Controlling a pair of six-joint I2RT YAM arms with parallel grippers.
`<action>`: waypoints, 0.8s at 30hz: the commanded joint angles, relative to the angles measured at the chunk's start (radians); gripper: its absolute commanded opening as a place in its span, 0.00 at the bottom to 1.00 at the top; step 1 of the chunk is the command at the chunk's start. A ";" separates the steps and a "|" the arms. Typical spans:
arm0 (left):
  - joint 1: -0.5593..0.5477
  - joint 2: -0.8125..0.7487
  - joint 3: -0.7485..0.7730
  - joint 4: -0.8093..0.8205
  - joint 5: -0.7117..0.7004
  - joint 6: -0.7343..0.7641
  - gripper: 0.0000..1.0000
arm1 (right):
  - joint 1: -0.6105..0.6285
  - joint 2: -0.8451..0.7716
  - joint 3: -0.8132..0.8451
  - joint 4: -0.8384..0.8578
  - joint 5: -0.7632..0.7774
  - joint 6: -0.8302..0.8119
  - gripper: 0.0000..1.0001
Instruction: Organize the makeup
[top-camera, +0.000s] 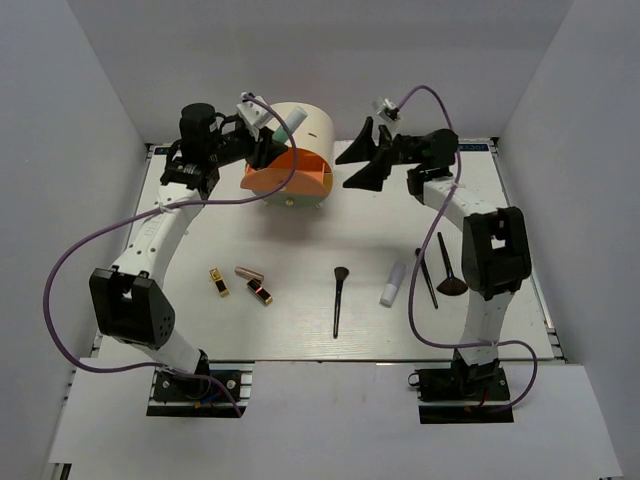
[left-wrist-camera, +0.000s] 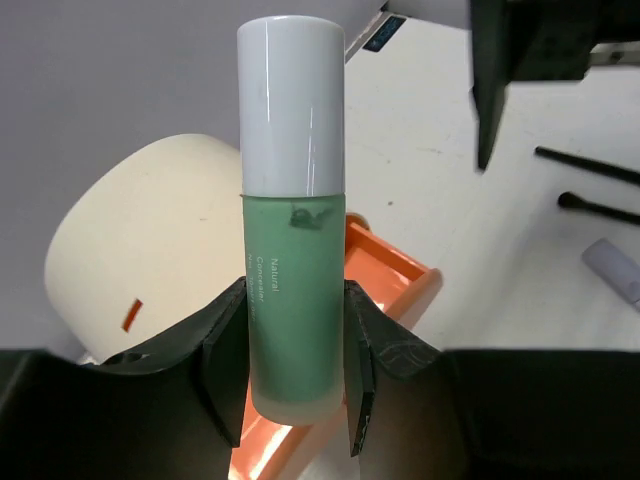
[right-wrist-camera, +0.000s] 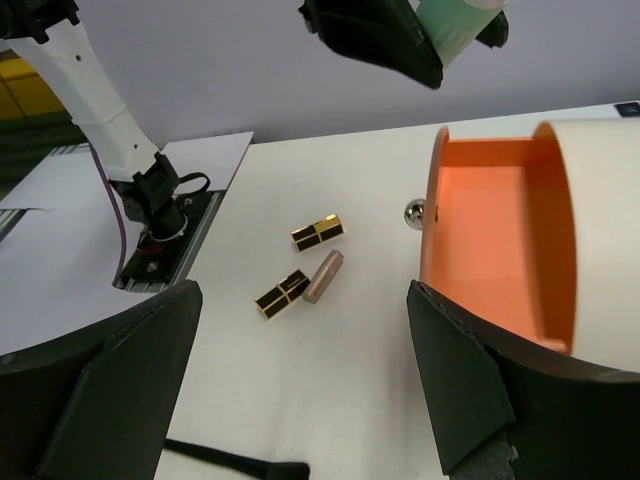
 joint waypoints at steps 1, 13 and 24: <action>0.009 0.010 0.102 -0.122 0.046 0.183 0.04 | -0.046 -0.098 -0.060 0.150 -0.022 0.021 0.89; 0.009 0.105 0.255 -0.419 0.056 0.444 0.04 | -0.145 -0.141 -0.186 0.354 -0.048 0.153 0.89; 0.000 0.105 0.212 -0.413 0.003 0.467 0.14 | -0.156 -0.148 -0.220 0.388 -0.039 0.181 0.89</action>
